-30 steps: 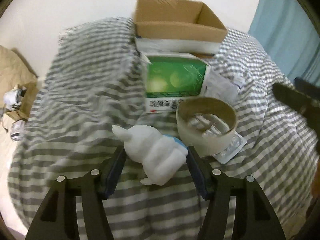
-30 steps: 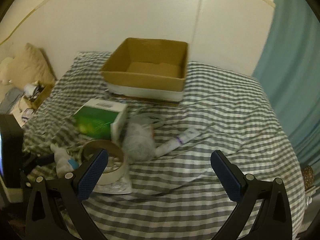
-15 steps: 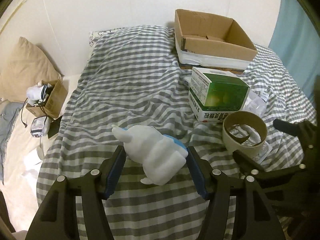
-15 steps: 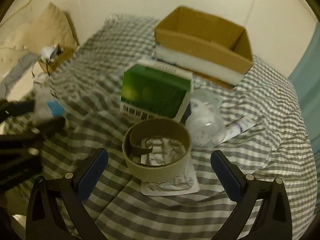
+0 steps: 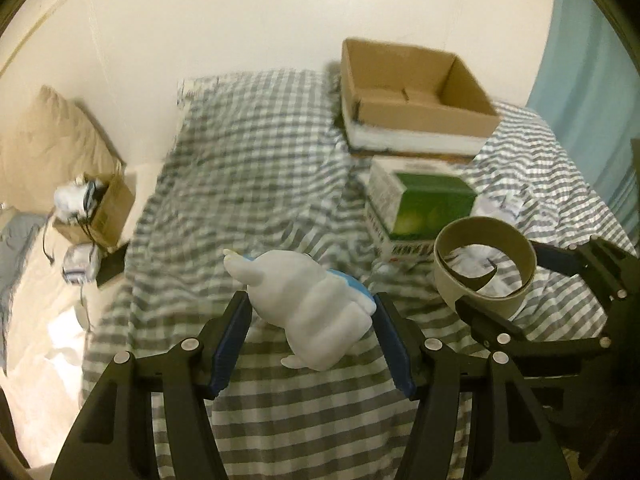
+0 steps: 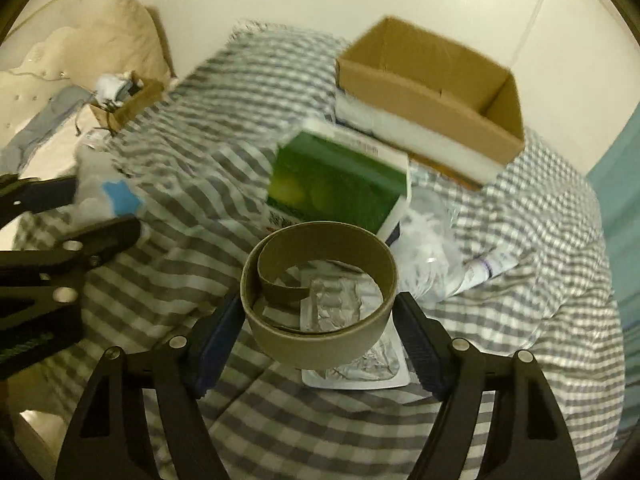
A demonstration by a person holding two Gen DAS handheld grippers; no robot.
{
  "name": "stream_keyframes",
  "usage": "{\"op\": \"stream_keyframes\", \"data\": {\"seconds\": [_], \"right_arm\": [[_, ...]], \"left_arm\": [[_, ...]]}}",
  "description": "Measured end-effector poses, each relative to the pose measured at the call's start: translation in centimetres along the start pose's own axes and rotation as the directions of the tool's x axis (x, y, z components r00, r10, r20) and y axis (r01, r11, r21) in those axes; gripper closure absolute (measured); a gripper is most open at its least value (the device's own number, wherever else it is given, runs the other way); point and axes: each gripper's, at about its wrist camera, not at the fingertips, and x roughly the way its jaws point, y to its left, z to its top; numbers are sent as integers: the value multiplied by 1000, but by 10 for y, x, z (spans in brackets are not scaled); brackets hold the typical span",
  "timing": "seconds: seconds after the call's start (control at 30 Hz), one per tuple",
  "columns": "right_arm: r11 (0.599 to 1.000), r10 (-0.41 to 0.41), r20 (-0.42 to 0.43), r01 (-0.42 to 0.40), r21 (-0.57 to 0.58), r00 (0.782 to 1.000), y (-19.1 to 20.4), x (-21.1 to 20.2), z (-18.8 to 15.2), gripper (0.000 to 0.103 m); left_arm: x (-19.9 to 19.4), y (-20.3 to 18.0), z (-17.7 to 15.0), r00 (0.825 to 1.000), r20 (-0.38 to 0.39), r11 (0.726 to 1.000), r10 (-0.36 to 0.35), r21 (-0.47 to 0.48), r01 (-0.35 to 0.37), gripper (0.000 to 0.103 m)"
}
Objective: Organize objects
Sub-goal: 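Carry the plush toy and beige tape roll into the cardboard box and release both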
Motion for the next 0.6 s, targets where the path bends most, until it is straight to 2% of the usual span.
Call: {"op": "stream_keyframes", "data": {"seconds": [0.13, 0.3, 0.47, 0.6], "right_arm": [[1000, -6, 72, 5, 11, 997, -9, -34, 8, 28], [998, -33, 176, 22, 66, 984, -40, -73, 35, 28], [988, -96, 272, 59, 140, 958, -87, -102, 76, 28], [973, -123, 329, 48, 227, 936, -126, -116, 112, 28]], "left_arm": [[-23, -11, 16, 997, 72, 999, 8, 43, -11, 40], [-52, -21, 61, 982, 188, 996, 12, 87, -28, 40], [-60, -27, 114, 965, 261, 994, -7, 104, -21, 40], [-55, -36, 149, 948, 318, 991, -8, 132, -36, 39]]}}
